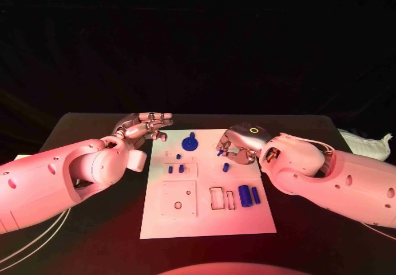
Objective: Assemble the parts on the task board
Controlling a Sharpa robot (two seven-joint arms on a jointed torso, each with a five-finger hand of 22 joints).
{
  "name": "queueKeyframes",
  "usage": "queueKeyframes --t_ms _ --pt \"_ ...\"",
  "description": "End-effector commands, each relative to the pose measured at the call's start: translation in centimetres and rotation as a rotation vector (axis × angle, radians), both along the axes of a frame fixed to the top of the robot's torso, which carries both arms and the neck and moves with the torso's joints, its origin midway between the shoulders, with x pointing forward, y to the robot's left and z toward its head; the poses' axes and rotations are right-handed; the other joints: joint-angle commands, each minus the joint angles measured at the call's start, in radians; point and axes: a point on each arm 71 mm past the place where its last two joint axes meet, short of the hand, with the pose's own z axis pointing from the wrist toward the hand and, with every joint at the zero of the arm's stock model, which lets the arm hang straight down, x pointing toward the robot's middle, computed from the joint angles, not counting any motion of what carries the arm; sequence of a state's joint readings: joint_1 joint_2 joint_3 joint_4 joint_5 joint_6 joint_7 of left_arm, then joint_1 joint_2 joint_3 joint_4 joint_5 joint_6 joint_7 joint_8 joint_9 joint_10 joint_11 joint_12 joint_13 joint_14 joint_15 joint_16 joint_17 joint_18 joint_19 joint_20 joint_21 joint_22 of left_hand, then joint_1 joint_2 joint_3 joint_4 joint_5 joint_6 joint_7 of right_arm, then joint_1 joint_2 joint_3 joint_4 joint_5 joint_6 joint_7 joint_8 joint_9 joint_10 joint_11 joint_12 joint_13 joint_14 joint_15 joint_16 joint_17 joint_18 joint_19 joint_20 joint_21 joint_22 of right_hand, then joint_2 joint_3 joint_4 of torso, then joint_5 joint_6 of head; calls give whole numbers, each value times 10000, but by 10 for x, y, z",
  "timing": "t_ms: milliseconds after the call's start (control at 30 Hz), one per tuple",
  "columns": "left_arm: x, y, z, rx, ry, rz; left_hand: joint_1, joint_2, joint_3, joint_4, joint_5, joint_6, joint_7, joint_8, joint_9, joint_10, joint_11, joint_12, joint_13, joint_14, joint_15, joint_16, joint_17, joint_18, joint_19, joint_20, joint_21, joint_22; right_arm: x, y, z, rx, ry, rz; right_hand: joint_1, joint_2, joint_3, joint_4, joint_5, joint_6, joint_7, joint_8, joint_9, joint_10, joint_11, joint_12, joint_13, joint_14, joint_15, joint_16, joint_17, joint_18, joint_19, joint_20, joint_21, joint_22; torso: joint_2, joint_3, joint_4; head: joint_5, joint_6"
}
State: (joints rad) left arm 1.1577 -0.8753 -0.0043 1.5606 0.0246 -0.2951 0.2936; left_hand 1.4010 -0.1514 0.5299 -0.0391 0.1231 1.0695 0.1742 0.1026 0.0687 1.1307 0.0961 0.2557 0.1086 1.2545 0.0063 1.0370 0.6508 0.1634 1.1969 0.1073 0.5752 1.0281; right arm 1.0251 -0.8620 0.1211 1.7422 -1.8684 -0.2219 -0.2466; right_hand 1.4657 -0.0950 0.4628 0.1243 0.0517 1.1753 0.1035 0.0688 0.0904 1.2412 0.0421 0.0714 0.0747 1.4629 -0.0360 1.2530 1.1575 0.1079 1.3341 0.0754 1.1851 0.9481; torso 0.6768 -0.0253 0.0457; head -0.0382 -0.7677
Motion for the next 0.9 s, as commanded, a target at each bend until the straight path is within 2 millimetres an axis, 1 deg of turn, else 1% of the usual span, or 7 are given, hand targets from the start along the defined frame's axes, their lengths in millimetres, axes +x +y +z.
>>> queueKeyframes --t_ms 33,200,267,400,467,700,900 --pt "-1 -4 1 -94 -65 -246 -34 90 -26 -20 -19 -100 -1 6 -18 -61 -2 51 13 -88 14 -54 -19 190 -24 -18 -68 -21 -9 17 0 192 89 447 -61 9 46 -6 26 30 21 54 13 79 26 -55 -15 486 57 -46 -1 82 61 -6 33 10 -2 -18 19 136 -40" --pt "-1 -6 1 -114 -62 -292 -34 90 -26 -20 -19 -100 -1 6 -18 -61 -2 51 13 -88 14 -54 -19 190 -24 -18 -68 -21 -18 36 -9 122 443 979 -66 12 69 -28 28 27 39 47 15 81 39 -60 -23 485 61 -44 -2 83 64 -5 36 12 19 -18 28 309 -118" --pt "-1 -7 1 -121 -59 -311 -34 90 -26 -20 -19 -100 -1 6 -18 -61 -2 51 13 -88 14 -54 -19 190 -24 -18 -68 -21 -22 43 -15 57 627 1144 -67 13 75 -36 30 25 44 45 15 81 43 -62 -26 484 63 -46 -6 83 64 -4 36 12 25 -15 12 369 -150" --pt "-2 -8 1 -135 -62 -344 -34 90 -26 -20 -19 -100 -1 6 -18 -61 -2 51 13 -88 14 -54 -19 190 -24 -18 -68 -21 -29 53 -28 -134 1038 1407 -72 10 91 -59 33 19 60 38 16 77 56 -68 -35 482 70 -45 -7 85 60 -2 27 -3 27 -26 1 450 -207" --pt "-2 -9 1 -142 -66 -357 -34 90 -26 -20 -19 -100 -1 6 -18 -61 -2 51 13 -88 14 -54 -19 190 -24 -18 -68 -21 -31 57 -34 -219 1211 1525 -84 6 94 -66 33 16 68 34 17 75 65 -70 -39 481 75 -47 -11 85 59 0 27 -4 24 -17 -13 492 -240" --pt "-2 -11 1 -176 -75 -429 -39 90 -35 -26 -20 -110 4 6 -18 -75 3 61 15 -97 18 -64 -42 189 -25 -15 -74 -27 -38 70 -49 -460 1475 1807 -91 5 96 -71 35 14 74 32 17 74 69 -72 -42 481 78 -46 -11 86 58 1 25 -8 22 -6 14 539 -311" --pt "-2 -12 1 -183 -76 -446 -39 90 -35 -26 -20 -110 4 6 -18 -75 3 61 15 -97 18 -64 -42 189 -25 -15 -74 -27 -41 75 -54 -570 1584 1905 -92 8 101 -76 36 15 76 31 18 73 72 -72 -44 480 80 -49 -15 87 56 2 20 -15 17 -4 4 593 -352"
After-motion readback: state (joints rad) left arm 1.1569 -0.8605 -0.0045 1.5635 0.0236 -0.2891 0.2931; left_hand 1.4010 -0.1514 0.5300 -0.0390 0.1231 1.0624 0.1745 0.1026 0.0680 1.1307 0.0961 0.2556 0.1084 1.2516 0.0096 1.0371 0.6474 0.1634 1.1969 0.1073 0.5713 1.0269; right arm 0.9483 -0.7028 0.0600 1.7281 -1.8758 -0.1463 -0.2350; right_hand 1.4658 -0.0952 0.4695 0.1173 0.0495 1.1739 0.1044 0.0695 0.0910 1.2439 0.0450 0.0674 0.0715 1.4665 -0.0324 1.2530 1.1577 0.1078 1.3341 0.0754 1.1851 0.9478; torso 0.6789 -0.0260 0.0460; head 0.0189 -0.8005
